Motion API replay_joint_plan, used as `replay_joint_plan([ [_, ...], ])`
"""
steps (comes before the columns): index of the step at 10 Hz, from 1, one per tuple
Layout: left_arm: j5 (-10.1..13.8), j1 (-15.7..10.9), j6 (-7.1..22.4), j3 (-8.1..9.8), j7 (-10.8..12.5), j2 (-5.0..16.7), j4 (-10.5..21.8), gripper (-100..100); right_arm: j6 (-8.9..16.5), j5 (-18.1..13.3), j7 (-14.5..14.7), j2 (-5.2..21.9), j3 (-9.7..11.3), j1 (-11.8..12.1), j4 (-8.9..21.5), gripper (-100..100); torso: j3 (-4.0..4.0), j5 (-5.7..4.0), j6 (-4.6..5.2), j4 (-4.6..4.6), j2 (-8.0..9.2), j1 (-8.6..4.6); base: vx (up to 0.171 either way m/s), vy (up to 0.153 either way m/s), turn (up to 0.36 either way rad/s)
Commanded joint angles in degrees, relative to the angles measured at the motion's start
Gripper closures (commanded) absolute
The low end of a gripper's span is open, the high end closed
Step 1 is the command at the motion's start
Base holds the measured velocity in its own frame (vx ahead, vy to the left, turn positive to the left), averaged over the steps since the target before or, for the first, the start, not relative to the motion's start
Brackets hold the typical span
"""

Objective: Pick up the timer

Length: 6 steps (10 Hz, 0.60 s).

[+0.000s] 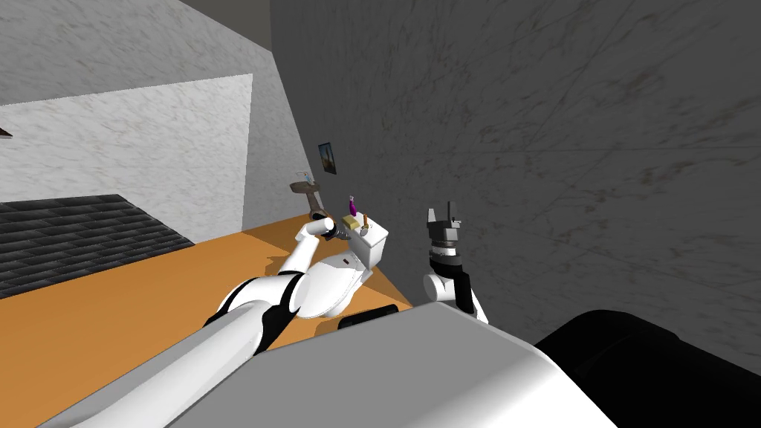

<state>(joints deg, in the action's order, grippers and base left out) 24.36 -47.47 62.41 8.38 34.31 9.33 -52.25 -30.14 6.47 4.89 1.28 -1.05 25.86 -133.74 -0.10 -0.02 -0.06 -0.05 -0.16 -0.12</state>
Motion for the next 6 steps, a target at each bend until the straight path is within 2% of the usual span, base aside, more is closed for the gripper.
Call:
replay_joint_plan([
  [1,0.9,-2.5,2.1,-0.30,1.5,-0.1,2.9,-100,0.0,0.0,0.0,0.0,0.0,0.0,0.0,0,0.00,0.00,0.00,0.00,0.00,0.00,0.056,-0.021,-0.087],
  [2,0.9,-2.5,2.1,-0.30,1.5,-0.1,3.8,-100,0.0,0.0,0.0,0.0,0.0,0.0,0.0,0,-0.02,-0.01,0.02,0.00,-0.06,-0.02,0.047,-0.018,-0.057],
  [3,1.6,-4.3,3.8,-0.57,2.9,-0.1,5.5,-100,0.0,0.0,0.0,0.0,0.0,0.0,0.0,0,-0.02,0.00,-0.01,-0.01,-0.03,0.01,0.040,-0.026,-0.081],
  [4,1.6,-4.3,3.8,-0.57,2.9,-0.1,6.2,-100,0.0,0.0,0.0,0.0,0.0,0.0,0.0,0,0.00,-0.01,0.01,0.01,-0.01,-0.02,0.037,-0.019,-0.051],
  [5,2.2,-6.1,5.5,-0.83,4.1,-0.2,8.3,-100,0.0,0.0,0.0,0.0,0.0,0.0,0.0,0,0.01,0.00,0.00,0.00,0.01,0.00,0.052,-0.028,-0.075],
  [6,2.2,-6.1,5.5,-0.83,4.1,-0.2,8.4,-100,0.0,0.0,0.0,0.0,0.0,0.0,0.0,0,-0.01,-0.01,0.01,0.00,-0.03,-0.03,0.048,-0.020,-0.042],
])
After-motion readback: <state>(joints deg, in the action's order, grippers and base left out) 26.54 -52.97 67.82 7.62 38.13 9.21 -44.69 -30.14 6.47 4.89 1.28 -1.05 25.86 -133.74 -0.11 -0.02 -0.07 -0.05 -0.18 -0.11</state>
